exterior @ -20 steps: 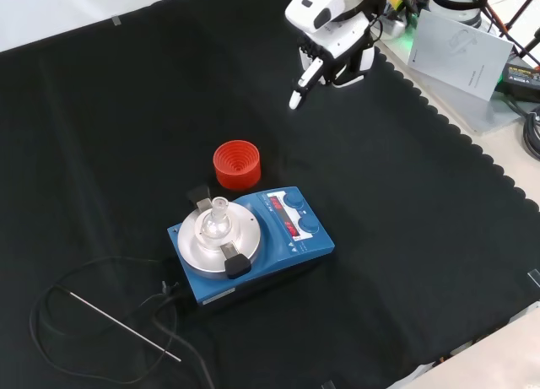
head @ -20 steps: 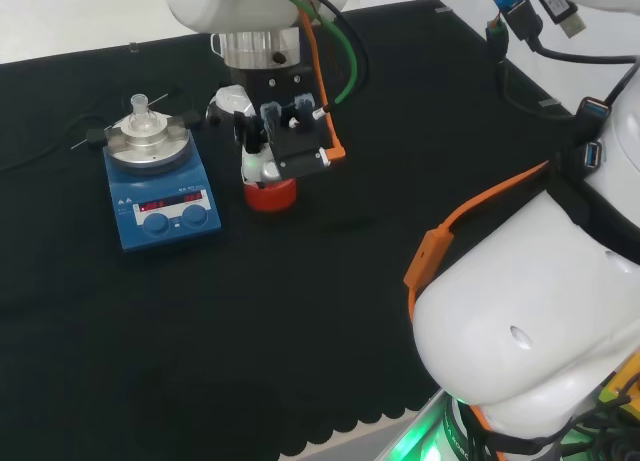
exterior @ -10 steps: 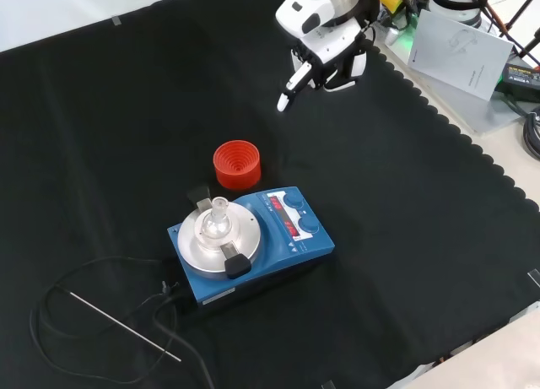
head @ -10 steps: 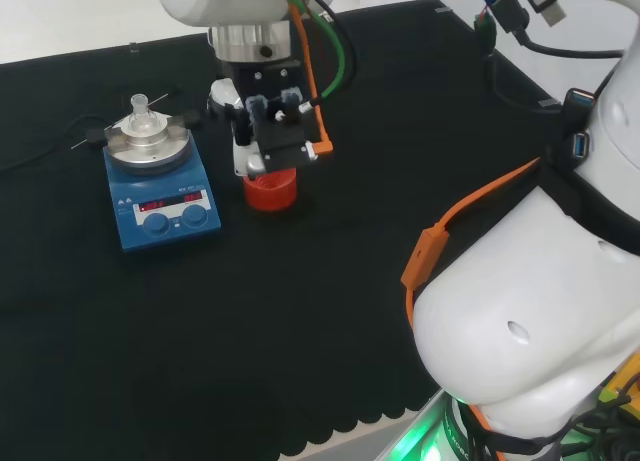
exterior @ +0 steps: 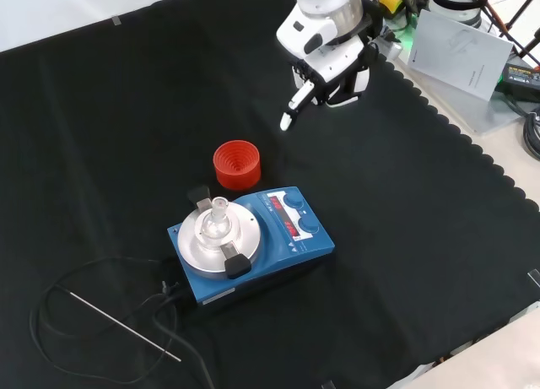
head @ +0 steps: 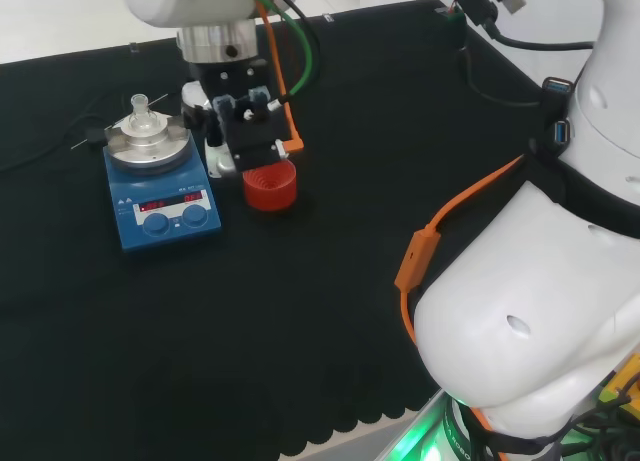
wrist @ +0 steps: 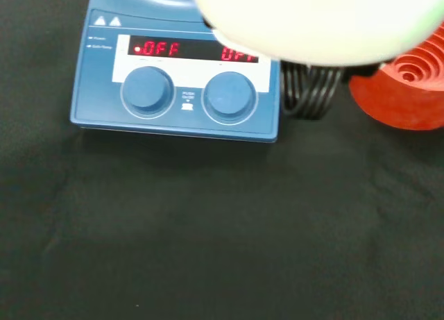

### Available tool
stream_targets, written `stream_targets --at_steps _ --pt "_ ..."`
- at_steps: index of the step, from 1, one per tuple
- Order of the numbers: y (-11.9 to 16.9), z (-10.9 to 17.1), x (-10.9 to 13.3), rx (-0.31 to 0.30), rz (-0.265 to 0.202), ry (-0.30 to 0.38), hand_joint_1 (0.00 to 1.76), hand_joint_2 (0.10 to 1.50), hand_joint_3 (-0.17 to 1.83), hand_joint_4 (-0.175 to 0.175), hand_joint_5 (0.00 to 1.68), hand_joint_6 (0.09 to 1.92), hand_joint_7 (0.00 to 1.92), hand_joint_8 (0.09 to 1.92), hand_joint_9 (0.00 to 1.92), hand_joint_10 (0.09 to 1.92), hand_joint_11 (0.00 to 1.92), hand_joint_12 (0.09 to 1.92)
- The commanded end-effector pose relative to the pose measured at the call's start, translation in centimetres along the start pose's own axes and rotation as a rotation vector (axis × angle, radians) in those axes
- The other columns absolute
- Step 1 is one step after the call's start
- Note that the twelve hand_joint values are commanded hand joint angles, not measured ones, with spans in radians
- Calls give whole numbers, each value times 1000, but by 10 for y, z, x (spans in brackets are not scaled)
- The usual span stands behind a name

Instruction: Turn on the heater.

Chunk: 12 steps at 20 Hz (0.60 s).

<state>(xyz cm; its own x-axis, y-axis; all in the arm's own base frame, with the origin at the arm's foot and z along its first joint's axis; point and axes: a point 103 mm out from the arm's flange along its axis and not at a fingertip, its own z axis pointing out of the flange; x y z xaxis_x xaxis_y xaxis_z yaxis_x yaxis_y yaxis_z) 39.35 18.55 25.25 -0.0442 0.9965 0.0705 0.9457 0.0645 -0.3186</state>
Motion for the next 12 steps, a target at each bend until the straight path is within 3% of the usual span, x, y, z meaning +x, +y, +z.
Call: stream_targets --at_steps 1,12 --pt "2 0 16 15 -20 -19 1552 428 1305 -84 275 342 1541 1767 1633 1570 1351 1340" --pt "-5 7 34 43 -32 -38 1551 426 1311 -84 264 372 1548 1769 1640 1572 1354 1343"
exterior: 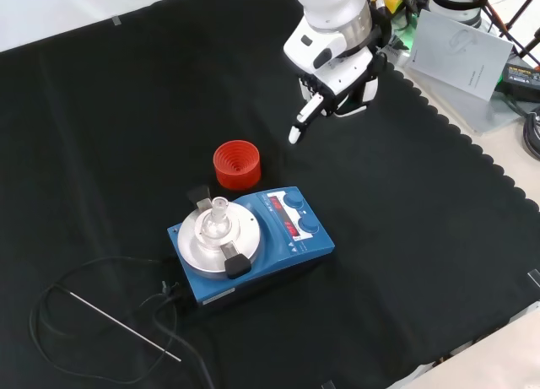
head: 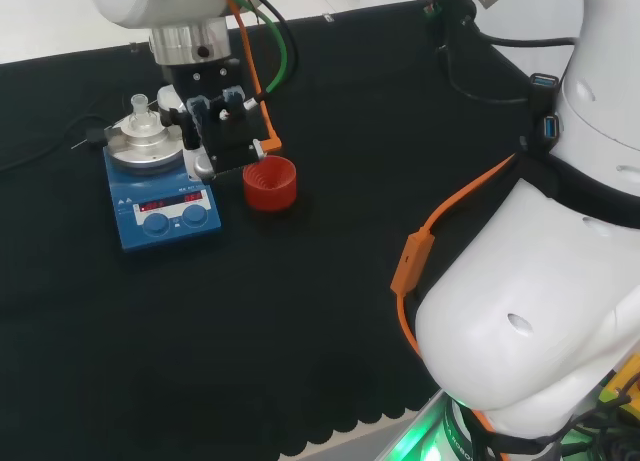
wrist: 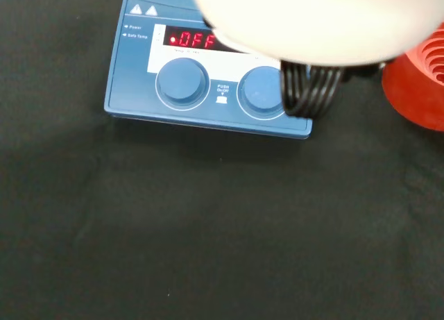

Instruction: Turn on the heater.

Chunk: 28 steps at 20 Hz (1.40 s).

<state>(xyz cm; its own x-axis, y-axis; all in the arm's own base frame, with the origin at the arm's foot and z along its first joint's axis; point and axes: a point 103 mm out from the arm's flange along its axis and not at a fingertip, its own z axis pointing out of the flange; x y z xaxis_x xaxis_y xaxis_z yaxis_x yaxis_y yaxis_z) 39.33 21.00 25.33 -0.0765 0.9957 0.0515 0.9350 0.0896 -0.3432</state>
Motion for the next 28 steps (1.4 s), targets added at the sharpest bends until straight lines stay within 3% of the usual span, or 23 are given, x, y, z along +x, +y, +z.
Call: stream_targets --at_steps 1,20,28 --pt "-7 7 12 17 -13 -12 1550 426 1312 -84 263 374 1548 1769 1640 1573 1354 1344" --pt "-16 30 30 71 -136 -73 1547 421 1325 -81 257 413 1552 1771 1643 1579 1361 1349" --pt "-8 36 31 87 -153 -90 1547 421 1327 -79 255 428 1552 1772 1641 1580 1361 1350"
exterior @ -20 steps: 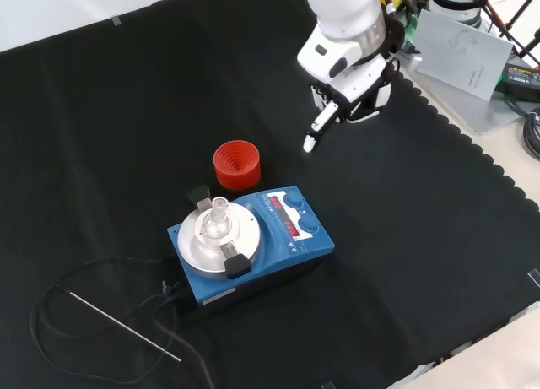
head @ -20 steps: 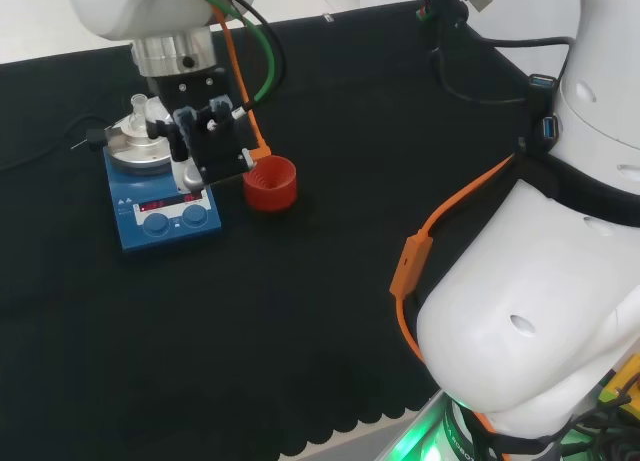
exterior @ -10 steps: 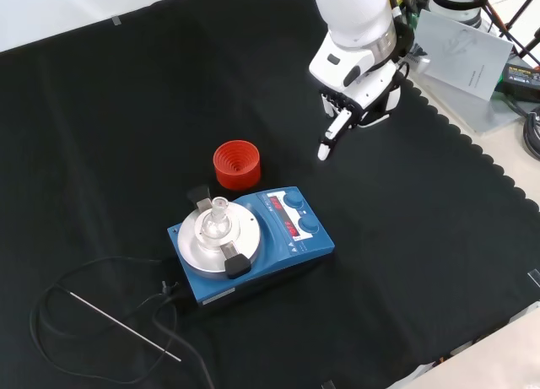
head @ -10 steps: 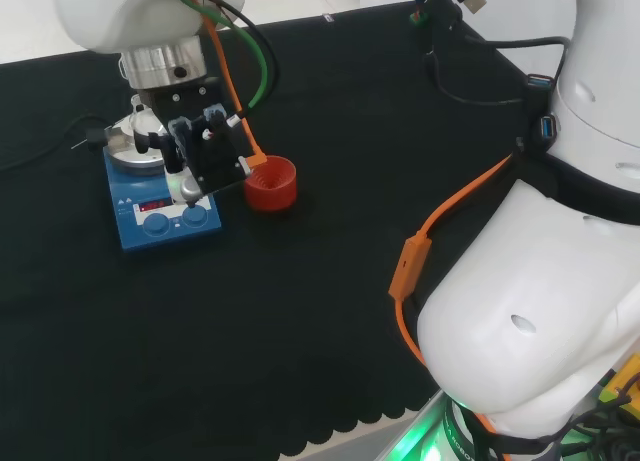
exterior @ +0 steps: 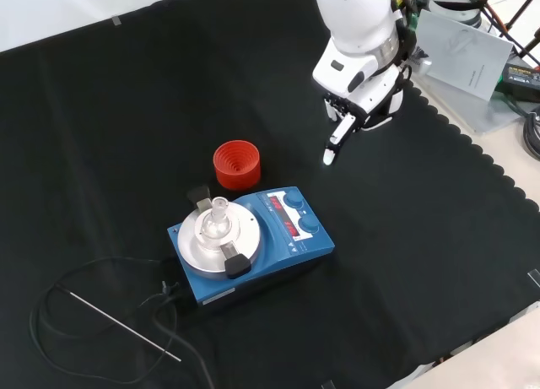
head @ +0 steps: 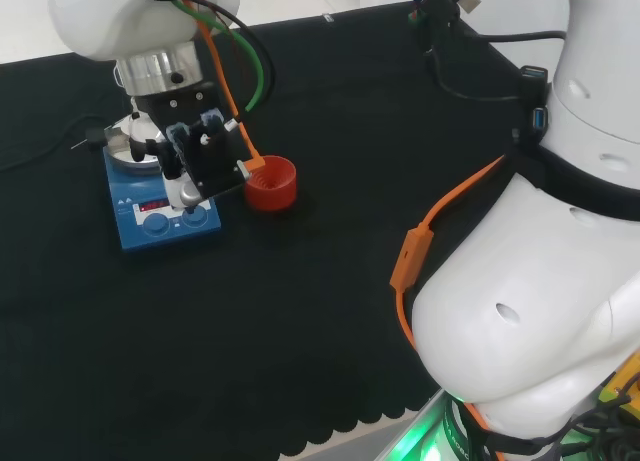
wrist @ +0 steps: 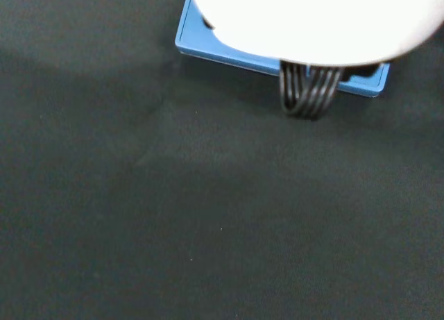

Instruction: Turn on the heater.

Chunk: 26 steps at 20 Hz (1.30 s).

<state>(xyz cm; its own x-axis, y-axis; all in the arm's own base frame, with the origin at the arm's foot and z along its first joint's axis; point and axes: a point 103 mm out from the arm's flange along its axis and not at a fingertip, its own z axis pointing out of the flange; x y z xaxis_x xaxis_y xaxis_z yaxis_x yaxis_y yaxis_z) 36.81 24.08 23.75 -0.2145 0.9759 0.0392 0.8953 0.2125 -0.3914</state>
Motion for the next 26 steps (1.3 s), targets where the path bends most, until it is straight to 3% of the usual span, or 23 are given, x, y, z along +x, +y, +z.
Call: stream_targets --at_steps 1,22,26 --pt "9 11 -1 30 -26 -26 1547 421 1328 -79 255 430 1552 1772 1641 1580 1361 1350" --pt "28 11 -11 74 -13 -14 1547 423 1336 -73 247 468 1552 1781 1645 1588 1365 1355" --pt "55 11 -22 78 -26 -12 1547 424 1337 -73 246 474 1552 1782 1646 1589 1366 1356"
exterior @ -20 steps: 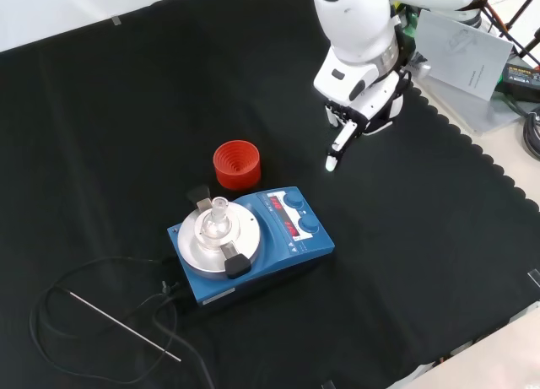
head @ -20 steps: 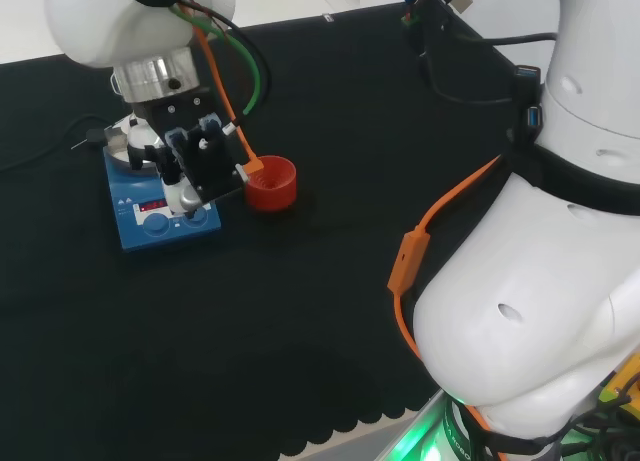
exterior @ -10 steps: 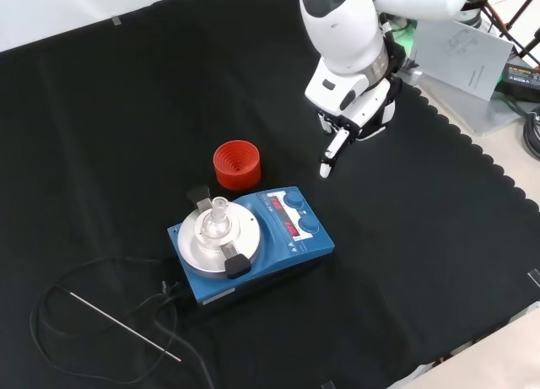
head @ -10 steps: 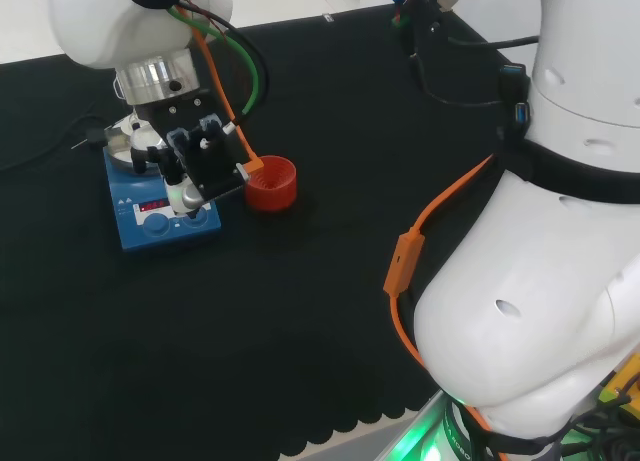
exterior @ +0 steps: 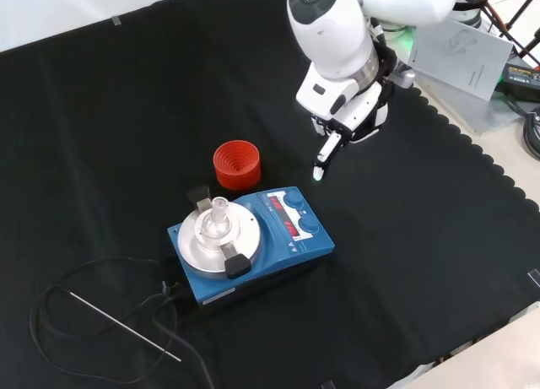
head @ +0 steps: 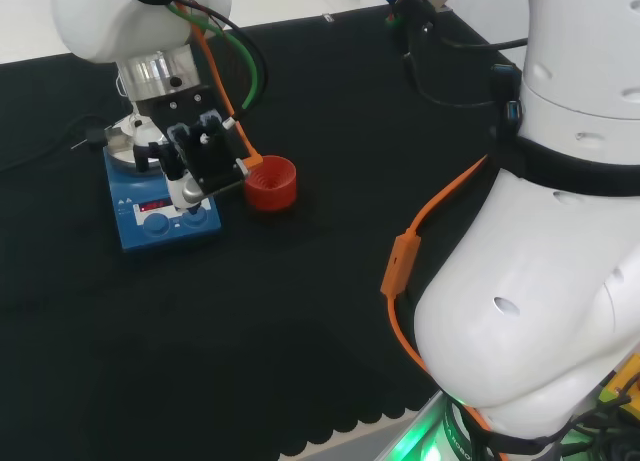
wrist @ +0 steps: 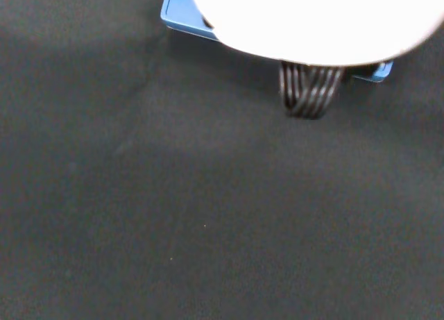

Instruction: Turn on the heater.

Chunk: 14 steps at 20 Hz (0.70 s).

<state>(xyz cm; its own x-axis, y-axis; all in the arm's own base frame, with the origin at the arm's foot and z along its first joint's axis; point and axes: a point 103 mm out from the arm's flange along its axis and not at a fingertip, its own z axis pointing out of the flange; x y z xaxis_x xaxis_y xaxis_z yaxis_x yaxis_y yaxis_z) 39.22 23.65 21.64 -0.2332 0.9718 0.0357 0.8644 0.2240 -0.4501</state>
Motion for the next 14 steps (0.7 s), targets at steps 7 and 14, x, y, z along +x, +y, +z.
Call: stream_targets --at_steps 7,14 --pt "28 2 -7 4 -19 -14 1550 425 1338 -72 243 485 1552 1786 1648 1591 1366 1359" --pt "23 12 -1 14 -16 -23 1552 426 1339 -72 240 494 1551 1787 1649 1592 1365 1362"
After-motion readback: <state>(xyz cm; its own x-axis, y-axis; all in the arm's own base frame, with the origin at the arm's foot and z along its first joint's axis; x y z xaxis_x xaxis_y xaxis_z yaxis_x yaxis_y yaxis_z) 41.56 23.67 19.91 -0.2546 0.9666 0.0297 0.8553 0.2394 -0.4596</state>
